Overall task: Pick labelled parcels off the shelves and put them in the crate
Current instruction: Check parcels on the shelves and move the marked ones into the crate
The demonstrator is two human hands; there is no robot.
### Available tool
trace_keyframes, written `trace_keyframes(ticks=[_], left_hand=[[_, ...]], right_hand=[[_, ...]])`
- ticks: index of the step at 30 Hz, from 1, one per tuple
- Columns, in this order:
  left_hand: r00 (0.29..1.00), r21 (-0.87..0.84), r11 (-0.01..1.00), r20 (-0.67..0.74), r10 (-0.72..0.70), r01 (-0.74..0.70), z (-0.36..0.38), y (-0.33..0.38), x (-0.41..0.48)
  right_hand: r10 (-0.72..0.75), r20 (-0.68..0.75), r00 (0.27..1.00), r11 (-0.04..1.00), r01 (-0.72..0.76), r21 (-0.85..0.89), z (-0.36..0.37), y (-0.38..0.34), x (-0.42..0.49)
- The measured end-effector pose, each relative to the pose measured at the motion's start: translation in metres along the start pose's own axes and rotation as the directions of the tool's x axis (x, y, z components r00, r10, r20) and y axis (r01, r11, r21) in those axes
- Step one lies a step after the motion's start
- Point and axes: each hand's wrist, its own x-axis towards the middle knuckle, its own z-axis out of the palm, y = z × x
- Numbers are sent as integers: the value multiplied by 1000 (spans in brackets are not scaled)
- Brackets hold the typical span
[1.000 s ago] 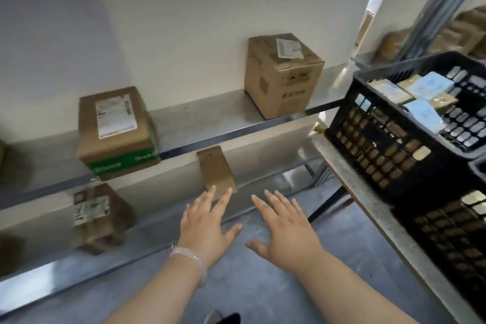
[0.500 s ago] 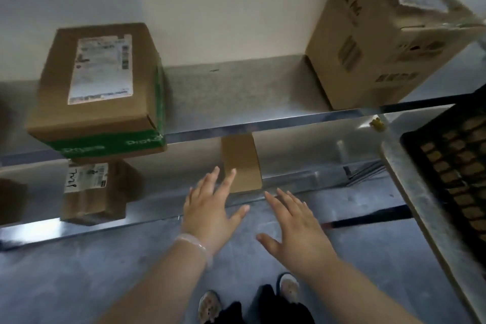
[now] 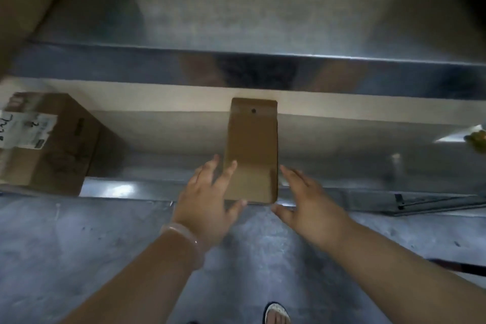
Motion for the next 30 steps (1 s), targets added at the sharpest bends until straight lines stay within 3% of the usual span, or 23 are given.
trace_keyframes(ticks=[3, 5, 11, 15, 21, 23, 26, 30], left_hand=[[999, -61, 998, -21, -31, 30, 26, -2, 30], [997, -130, 989, -21, -72, 69, 41, 0, 46], [971, -254, 948, -89, -220, 192, 53, 12, 57], [954, -404, 874, -16, -300, 268, 39, 28, 50], [912, -708, 589, 205, -355, 389, 30, 32, 51], [915, -812, 454, 226, -335, 366, 28, 31, 48], [929, -905, 265, 268, -255, 334, 31, 28, 43], [948, -940, 149, 292, -123, 309, 36, 27, 38]], right_hand=[[128, -78, 989, 962, -104, 254, 10, 17, 38], [171, -49, 984, 923, -142, 359, 20, 23, 57], [73, -65, 995, 718, -7, 696, 51, 25, 64], [119, -188, 975, 700, 52, 712, 43, 15, 38], [101, -282, 954, 730, 121, 672, 25, -3, 11], [172, -289, 942, 658, 108, 745, 23, 2, 12], [316, -145, 938, 458, -17, 889, 26, 16, 21], [193, 148, 970, 283, -199, 938, 41, 30, 31]])
